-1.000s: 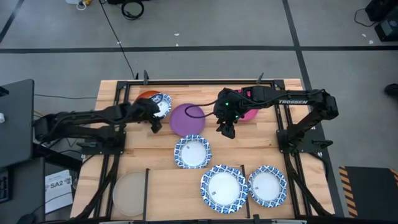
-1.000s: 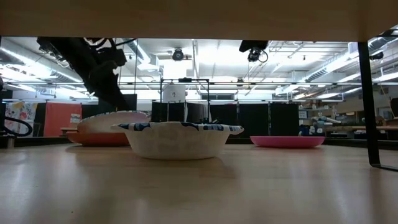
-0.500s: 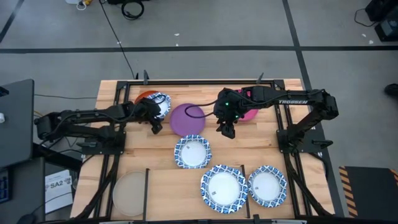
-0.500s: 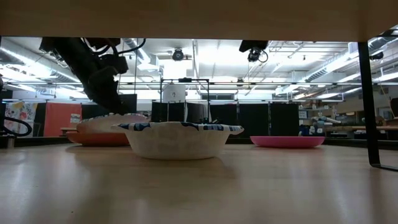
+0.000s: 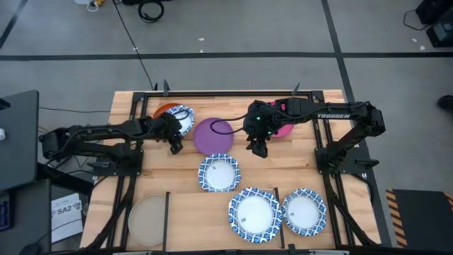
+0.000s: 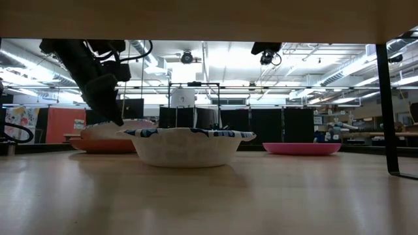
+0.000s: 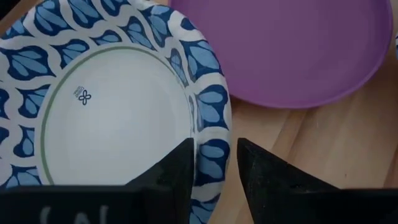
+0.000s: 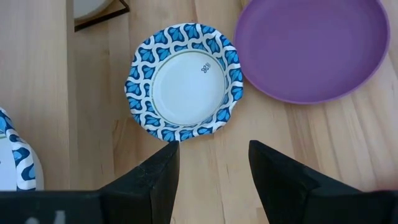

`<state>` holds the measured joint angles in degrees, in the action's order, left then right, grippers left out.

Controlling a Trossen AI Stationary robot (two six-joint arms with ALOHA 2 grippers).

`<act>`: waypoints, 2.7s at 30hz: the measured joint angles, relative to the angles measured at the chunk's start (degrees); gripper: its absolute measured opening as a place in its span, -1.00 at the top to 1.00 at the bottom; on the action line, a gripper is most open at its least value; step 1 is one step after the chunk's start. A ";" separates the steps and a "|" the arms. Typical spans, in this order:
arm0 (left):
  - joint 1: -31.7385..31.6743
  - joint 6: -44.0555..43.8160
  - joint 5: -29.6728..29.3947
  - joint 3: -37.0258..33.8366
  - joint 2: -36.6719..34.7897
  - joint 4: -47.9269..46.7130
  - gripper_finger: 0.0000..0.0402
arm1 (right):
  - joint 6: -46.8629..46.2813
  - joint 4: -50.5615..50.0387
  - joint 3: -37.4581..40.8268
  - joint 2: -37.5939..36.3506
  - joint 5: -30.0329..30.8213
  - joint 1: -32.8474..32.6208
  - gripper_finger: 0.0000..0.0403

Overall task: Place and stack plates onto a shelf
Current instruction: Stack the white bowl on top of the white bowl on the shelf

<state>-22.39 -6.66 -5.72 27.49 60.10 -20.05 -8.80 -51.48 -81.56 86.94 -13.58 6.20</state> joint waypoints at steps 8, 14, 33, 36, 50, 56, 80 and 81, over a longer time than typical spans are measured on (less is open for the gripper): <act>0.00 0.04 -0.08 0.00 -0.07 0.02 0.67 | 0.00 0.00 0.00 0.00 0.00 0.00 0.01; 0.00 0.03 -0.59 0.00 -0.09 0.07 0.82 | 0.00 0.00 0.00 0.00 0.46 0.00 0.01; 0.13 4.46 -2.06 0.00 -0.17 12.38 0.86 | -6.75 10.11 0.00 0.00 14.79 1.81 0.01; 0.13 4.46 -2.10 0.00 -0.17 15.90 0.86 | -8.61 14.04 0.00 0.00 17.18 2.91 0.01; 0.13 4.47 -2.12 0.00 -0.17 30.67 0.89 | -13.62 32.03 0.00 0.09 20.15 7.94 0.01; 0.13 5.01 -2.14 0.00 -0.17 34.22 0.94 | -13.60 37.31 0.00 0.11 20.02 8.21 0.01; 14.44 31.47 -22.99 0.00 -0.17 40.11 0.95 | -27.69 38.14 0.00 0.13 24.34 8.25 0.01; 15.11 32.80 -23.74 0.00 -0.17 40.06 0.95 | -27.72 38.14 0.00 0.13 24.35 8.24 0.01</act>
<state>-7.28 26.14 -29.45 27.49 59.92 20.00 -36.52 -13.35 -81.56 87.07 10.76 14.43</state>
